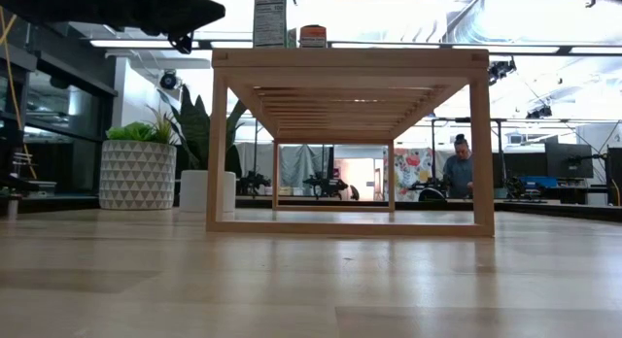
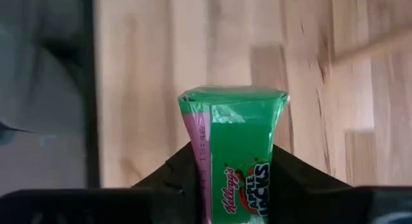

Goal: Stack cereal on shelf
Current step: Put the green cereal box on the shelf aligned with the other green cereal box

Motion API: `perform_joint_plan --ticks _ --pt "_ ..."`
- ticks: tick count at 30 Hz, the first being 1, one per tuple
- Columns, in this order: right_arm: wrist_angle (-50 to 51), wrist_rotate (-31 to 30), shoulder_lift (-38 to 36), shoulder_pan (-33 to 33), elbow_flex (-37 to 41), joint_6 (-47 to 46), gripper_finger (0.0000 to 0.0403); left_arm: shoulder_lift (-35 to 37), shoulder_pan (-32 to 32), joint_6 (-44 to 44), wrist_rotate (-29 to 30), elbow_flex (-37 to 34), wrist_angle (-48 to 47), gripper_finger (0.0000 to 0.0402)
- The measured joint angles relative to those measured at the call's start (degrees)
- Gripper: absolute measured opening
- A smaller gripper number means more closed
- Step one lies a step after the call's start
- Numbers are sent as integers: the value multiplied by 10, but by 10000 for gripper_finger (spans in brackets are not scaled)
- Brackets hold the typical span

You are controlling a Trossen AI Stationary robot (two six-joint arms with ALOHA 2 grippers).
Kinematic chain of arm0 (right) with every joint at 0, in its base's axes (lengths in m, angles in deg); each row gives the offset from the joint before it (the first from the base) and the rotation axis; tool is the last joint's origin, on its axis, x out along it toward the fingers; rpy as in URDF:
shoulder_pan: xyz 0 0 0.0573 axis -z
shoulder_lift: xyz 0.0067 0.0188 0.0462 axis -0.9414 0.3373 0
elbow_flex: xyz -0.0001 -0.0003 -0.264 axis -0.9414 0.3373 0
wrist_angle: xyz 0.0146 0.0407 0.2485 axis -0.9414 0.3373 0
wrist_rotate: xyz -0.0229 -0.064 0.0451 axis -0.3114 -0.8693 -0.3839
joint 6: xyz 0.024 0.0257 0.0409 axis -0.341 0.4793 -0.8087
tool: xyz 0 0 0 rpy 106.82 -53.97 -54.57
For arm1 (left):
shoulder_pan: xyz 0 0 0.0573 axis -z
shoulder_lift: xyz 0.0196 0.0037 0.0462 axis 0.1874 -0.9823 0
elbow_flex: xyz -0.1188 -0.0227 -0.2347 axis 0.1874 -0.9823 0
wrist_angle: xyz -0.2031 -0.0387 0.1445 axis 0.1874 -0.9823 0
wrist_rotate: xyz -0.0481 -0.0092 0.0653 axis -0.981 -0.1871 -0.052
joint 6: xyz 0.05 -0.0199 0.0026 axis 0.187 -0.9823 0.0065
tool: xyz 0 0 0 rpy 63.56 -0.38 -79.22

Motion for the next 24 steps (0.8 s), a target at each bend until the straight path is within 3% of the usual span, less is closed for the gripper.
perform_joint_plan --ticks 6,13,15,19,21,24 --pt "44 -77 0 19 -135 39 114 0 0 0 0 0 6 1" --pt "-3 -338 0 74 -244 103 114 0 0 0 0 0 6 1" --pt "-45 -323 0 116 -265 156 114 0 0 0 0 0 6 0" --pt "-100 -216 30 200 -326 257 114 0 0 6 0 0 6 0" --pt "-54 -205 53 232 -372 257 114 0 0 8 0 0 6 0" --pt "92 -206 93 277 -450 201 114 0 0 2 0 0 6 0"
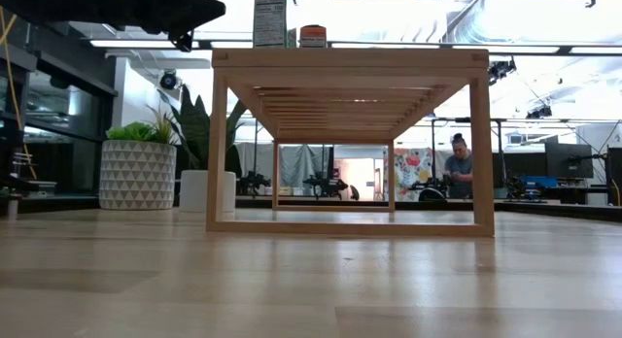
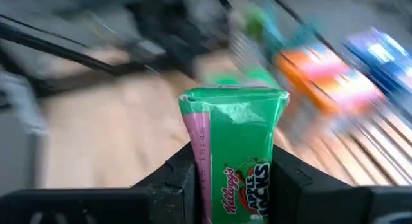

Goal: Stack cereal on shelf
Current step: Put the green cereal box on the shelf aligned with the other green cereal box

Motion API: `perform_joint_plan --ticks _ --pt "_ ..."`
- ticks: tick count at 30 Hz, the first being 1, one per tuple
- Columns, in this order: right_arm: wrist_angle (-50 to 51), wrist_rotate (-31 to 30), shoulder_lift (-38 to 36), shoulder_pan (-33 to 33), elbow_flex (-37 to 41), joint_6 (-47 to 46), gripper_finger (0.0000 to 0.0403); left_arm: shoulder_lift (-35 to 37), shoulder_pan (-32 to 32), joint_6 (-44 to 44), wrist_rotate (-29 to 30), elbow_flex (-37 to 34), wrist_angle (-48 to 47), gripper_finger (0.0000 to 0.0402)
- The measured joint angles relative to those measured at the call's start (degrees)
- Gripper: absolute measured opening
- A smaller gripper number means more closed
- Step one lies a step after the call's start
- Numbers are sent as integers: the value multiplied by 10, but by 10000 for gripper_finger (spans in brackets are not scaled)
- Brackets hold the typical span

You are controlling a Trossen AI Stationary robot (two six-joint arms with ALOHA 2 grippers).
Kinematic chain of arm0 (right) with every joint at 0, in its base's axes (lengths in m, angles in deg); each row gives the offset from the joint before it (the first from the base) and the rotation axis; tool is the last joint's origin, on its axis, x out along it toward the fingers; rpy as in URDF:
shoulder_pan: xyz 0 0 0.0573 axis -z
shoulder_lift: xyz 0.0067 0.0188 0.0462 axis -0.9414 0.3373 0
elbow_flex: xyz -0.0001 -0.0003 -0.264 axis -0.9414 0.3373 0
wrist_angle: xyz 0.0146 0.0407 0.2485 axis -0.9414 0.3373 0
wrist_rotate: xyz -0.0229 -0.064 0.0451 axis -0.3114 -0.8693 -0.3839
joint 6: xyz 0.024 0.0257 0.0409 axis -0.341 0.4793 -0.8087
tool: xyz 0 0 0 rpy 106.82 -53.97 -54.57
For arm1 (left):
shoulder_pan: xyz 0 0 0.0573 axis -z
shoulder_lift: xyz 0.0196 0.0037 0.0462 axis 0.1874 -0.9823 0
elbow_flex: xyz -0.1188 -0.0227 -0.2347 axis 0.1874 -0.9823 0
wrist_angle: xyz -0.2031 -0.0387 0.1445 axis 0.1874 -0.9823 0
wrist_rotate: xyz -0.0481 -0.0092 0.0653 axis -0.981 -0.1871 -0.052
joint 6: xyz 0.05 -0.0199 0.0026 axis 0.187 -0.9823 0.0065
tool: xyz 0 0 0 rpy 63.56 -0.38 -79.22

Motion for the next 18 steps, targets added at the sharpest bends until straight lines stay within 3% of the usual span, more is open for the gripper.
perform_joint_plan --ticks 3,5,7,12,18 --pt "131 2 38 35 -57 -57 115 0 0 -3 0 0 0 0" --pt "164 -11 55 51 -76 -72 115 0 0 -3 0 0 0 0" --pt "168 -10 65 66 -78 -73 115 0 0 -3 0 0 0 0" --pt "168 57 93 97 -74 -65 115 0 0 -3 0 0 0 0" --pt "153 63 112 103 -74 -50 115 0 0 -3 0 0 0 0"
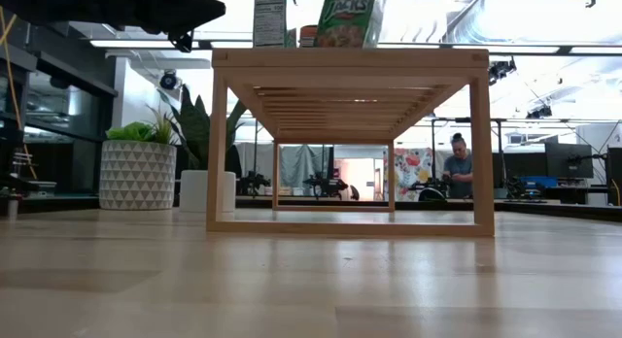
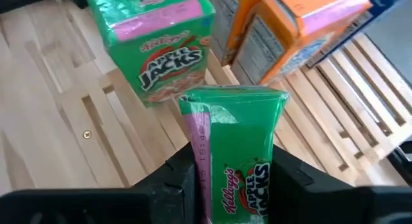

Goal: Stack cereal on shelf
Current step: Put the green cereal box on the shelf aligned with the other green cereal box

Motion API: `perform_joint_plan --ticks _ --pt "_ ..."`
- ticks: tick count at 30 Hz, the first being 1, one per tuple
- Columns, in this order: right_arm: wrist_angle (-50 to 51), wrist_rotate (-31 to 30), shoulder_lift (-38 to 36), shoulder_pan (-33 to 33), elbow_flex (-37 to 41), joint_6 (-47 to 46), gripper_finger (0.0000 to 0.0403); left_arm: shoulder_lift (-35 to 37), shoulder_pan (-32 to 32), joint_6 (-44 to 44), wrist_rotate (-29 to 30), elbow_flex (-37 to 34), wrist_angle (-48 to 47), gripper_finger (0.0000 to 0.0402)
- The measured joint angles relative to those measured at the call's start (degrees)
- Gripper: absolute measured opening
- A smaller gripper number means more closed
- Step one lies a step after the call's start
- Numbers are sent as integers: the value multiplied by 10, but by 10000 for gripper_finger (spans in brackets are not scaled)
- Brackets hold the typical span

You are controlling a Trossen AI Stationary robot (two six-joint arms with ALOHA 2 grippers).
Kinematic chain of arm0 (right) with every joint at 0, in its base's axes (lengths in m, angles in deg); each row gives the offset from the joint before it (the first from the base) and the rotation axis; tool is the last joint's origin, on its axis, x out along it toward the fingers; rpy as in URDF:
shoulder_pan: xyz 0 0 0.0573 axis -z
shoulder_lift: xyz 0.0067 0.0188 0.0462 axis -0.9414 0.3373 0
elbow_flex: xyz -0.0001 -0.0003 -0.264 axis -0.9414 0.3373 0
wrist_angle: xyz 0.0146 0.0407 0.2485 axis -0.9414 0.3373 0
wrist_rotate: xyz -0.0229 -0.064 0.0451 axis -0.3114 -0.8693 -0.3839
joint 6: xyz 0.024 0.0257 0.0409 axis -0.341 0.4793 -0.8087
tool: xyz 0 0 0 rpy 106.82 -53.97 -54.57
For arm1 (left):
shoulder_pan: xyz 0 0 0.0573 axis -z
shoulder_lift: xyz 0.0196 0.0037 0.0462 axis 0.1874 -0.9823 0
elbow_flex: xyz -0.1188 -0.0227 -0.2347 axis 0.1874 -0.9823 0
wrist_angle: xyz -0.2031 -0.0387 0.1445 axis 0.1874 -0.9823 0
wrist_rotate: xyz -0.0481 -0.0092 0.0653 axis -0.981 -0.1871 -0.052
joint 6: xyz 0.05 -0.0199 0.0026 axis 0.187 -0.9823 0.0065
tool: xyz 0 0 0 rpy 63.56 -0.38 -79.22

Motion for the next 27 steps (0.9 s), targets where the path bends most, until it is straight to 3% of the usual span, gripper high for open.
perform_joint_plan --ticks 4,15,27 --pt "-13 -1 4 2 0 6 123 0 0 0 0 0 0 0" --pt "-30 -4 11 10 0 25 198 0 0 0 0 0 1 0" --pt "-68 -28 16 13 0 72 207 0 0 0 0 0 0 0"
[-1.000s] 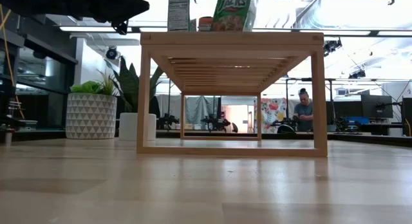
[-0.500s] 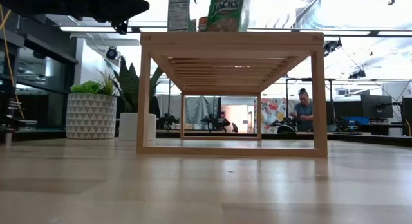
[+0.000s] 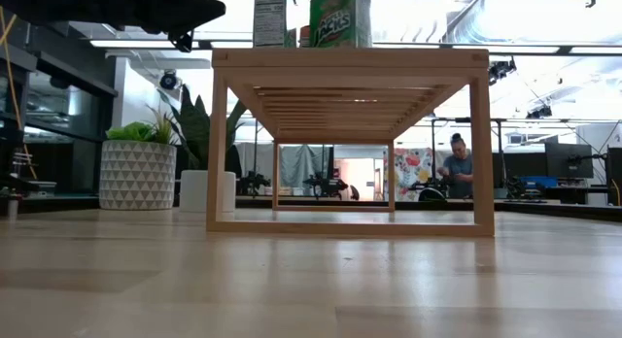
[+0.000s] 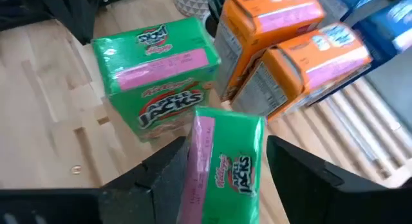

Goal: Stack cereal on shelf
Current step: Put the green cereal box on the shelf aligned with the other green cereal box

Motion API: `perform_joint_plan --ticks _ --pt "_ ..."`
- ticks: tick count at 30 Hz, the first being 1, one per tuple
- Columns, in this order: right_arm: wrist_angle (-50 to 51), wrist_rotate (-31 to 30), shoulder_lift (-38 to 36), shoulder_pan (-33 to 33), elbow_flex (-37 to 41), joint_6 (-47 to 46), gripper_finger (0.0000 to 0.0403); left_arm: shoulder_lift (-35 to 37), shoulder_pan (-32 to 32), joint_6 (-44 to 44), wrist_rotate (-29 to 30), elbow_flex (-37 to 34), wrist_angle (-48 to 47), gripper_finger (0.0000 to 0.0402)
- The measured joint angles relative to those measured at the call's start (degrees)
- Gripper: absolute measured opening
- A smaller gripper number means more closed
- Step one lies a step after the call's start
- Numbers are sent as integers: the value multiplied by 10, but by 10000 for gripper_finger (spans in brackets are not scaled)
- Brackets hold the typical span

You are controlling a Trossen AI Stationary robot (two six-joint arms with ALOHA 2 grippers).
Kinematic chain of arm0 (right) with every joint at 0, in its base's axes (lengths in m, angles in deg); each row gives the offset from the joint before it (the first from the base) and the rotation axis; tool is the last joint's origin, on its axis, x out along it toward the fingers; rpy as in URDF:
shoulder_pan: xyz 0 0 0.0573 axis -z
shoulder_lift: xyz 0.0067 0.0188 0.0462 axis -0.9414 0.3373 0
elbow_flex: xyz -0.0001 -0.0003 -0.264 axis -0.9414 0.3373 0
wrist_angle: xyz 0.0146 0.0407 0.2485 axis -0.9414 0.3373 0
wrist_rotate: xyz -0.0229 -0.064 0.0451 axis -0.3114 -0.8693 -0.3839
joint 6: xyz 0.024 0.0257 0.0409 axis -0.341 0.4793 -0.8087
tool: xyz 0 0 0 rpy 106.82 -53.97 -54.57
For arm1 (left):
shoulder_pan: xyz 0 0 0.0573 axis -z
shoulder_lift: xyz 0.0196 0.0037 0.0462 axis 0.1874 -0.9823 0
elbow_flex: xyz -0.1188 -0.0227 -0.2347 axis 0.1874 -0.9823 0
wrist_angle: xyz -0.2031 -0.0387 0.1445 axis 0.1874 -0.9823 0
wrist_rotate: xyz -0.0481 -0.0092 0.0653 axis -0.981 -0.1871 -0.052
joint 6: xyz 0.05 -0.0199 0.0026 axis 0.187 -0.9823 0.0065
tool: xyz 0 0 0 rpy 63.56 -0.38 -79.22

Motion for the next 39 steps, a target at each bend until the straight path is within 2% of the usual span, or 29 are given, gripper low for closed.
perform_joint_plan --ticks 11,15,21,23,27,31,34,37,39 --pt "-30 -5 -32 -3 0 62 206 0 0 0 0 0 -1 0" --pt "23 -15 -48 -16 0 47 206 0 0 -1 0 0 -1 0" --pt "188 -79 -49 -54 0 -49 206 0 0 -1 0 0 -1 0" --pt "188 -99 -54 -70 12 -75 204 0 0 -1 0 0 -1 0" --pt "188 -105 -90 -97 81 -102 180 0 0 -1 0 0 -1 1" --pt "172 -121 -151 -108 222 -156 128 0 0 -1 0 0 -1 1" --pt "172 -127 -219 -114 336 -232 77 0 0 -1 0 0 0 1" --pt "97 -141 -294 -118 439 -278 21 0 0 0 0 0 0 1" --pt "-8 -165 -346 -118 505 -268 7 0 0 0 2 0 1 1"
